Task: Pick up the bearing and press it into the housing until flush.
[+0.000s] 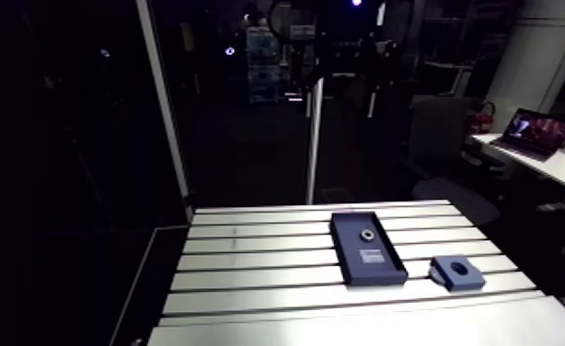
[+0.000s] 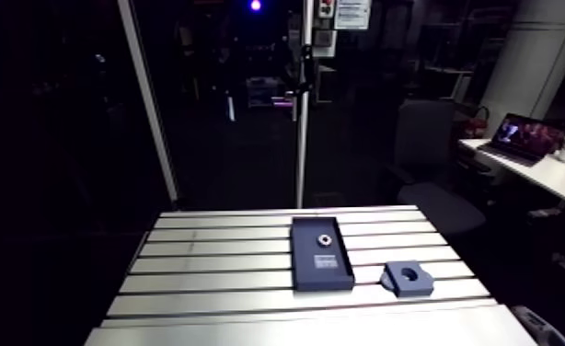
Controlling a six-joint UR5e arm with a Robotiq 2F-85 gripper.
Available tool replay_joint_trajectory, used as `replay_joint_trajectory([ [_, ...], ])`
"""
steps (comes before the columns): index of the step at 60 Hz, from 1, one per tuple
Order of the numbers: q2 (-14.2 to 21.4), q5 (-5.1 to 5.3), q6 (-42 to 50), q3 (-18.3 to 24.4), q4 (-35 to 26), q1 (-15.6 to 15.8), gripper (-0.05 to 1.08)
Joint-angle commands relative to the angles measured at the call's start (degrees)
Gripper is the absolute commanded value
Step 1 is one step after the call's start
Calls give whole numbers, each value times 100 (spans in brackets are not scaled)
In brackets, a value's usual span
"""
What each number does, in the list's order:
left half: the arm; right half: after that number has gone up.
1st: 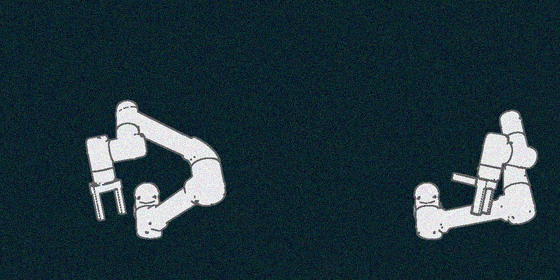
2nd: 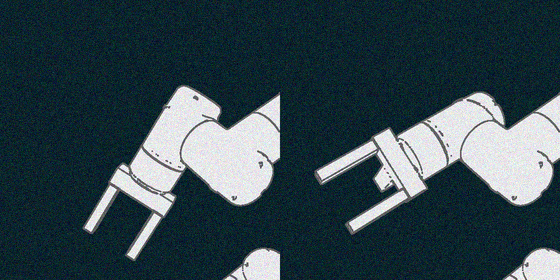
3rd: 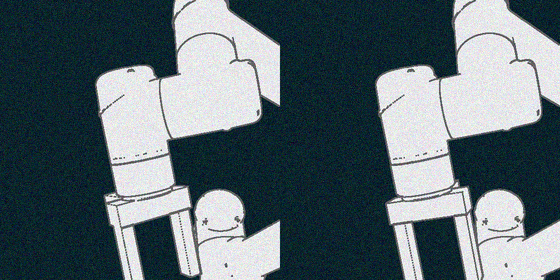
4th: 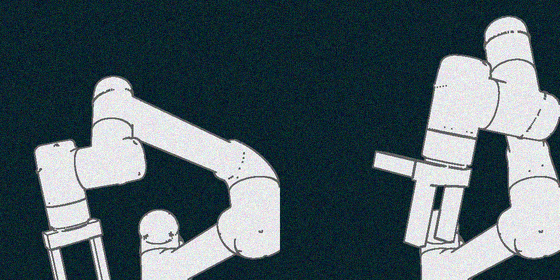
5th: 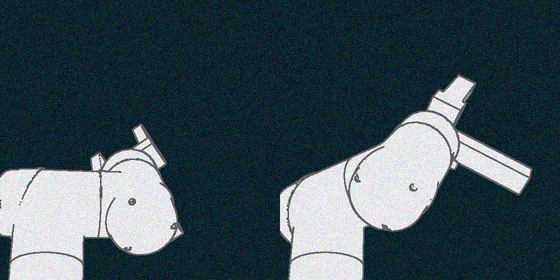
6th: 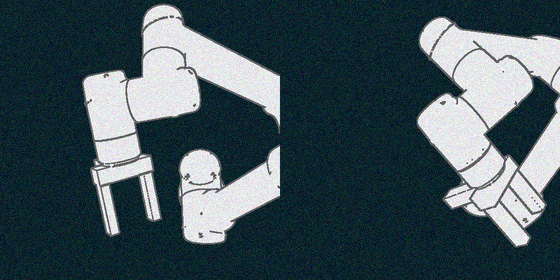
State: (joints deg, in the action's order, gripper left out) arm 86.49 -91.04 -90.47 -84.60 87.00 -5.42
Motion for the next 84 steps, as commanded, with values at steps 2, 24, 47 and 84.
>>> replay_joint_trajectory([
  [2,3,3,-10,1,-4,6,0],
  [24,-5,-32,-10,10,-21,6,0],
  [47,30,-32,-131,-41,-21,-3,0],
  [84,-325,-246,-659,12,533,-96,1],
])
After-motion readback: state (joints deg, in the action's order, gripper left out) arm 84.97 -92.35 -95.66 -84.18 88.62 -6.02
